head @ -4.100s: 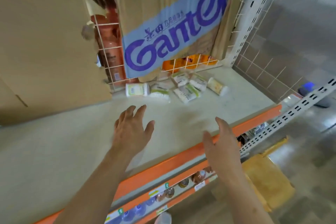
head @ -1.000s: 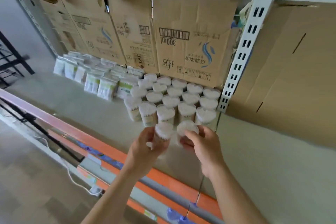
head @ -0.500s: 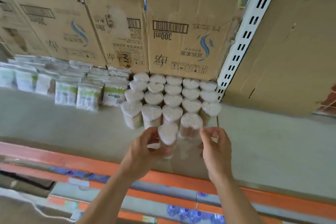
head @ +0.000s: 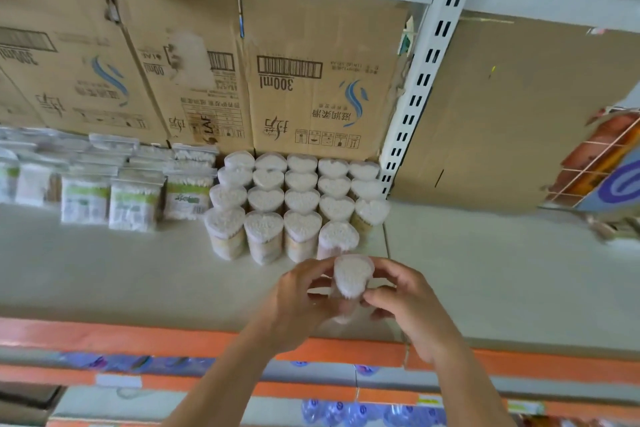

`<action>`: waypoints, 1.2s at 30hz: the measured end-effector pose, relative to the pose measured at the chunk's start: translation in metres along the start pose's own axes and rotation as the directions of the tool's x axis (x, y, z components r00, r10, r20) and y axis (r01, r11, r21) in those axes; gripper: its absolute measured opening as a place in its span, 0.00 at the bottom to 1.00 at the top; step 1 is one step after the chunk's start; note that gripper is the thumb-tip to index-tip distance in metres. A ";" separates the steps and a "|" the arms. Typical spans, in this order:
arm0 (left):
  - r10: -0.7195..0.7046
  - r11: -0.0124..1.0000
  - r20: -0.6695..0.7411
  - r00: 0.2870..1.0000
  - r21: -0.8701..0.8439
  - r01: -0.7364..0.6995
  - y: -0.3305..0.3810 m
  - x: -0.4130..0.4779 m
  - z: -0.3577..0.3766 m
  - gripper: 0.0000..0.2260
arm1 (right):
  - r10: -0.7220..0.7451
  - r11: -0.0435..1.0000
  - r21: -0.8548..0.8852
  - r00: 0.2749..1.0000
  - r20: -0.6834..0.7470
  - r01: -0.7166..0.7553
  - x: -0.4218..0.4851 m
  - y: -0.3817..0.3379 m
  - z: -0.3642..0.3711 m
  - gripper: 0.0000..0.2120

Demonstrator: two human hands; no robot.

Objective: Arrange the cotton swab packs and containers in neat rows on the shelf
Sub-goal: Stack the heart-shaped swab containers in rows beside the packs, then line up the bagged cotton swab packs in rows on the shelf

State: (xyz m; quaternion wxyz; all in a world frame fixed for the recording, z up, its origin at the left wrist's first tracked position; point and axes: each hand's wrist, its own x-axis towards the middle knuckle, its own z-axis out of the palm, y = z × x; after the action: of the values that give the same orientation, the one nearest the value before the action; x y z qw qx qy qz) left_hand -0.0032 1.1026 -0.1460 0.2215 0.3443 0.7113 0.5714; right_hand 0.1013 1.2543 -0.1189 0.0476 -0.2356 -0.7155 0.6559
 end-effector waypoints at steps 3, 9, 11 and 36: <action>0.092 0.987 -0.051 0.994 0.138 -0.085 0.005 0.011 0.016 0.15 | 0.006 1.000 -0.006 0.999 -0.031 -0.006 0.000 0.002 -0.020 0.13; 0.118 0.929 -0.113 0.987 0.362 -0.069 -0.006 0.031 0.028 0.09 | -0.151 0.961 -0.254 0.975 -0.163 0.107 0.017 0.010 -0.029 0.16; 0.129 0.902 -0.149 0.980 0.429 -0.054 -0.007 0.034 0.029 0.06 | -0.232 0.917 -0.365 0.958 -0.169 0.158 0.020 0.008 -0.026 0.16; 0.253 0.811 -0.103 0.962 0.565 -0.153 0.032 0.035 0.051 0.04 | -0.274 0.816 -0.578 0.881 -0.385 0.001 0.020 0.024 -0.052 0.26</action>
State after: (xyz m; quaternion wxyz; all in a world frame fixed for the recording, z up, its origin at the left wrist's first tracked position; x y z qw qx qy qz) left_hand 0.0173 1.1663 -0.1254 -0.0126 0.4165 0.8211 0.3901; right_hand 0.1095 1.3112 -0.1395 0.1897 -0.3307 -0.8607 0.3373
